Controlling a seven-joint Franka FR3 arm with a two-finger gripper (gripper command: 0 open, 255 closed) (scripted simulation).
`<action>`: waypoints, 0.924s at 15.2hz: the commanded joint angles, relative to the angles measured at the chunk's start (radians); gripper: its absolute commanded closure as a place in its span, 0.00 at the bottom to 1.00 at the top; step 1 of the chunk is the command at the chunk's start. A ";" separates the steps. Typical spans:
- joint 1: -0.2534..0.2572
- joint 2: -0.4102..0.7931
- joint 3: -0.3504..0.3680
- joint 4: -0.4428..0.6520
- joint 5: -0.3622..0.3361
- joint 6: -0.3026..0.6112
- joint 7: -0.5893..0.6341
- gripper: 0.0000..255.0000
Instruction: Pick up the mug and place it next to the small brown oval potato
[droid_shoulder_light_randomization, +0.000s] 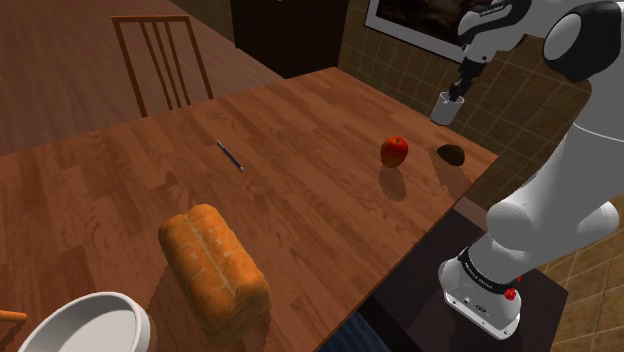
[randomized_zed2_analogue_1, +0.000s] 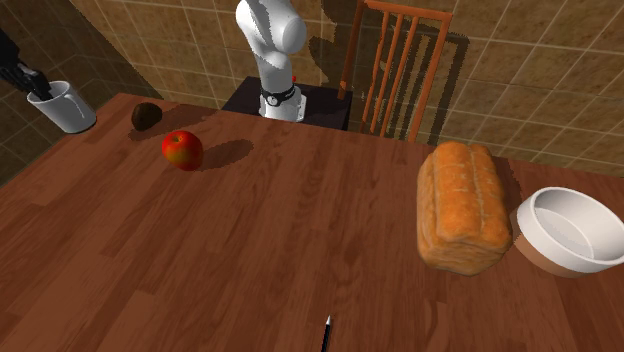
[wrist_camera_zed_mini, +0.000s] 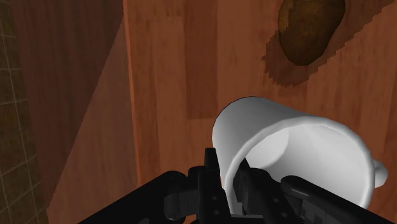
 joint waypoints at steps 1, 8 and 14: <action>0.000 0.006 0.001 -0.021 0.003 0.027 -0.003 1.00; -0.003 0.040 0.006 -0.073 0.020 0.110 -0.015 1.00; -0.006 0.062 0.009 -0.097 0.031 0.155 -0.023 1.00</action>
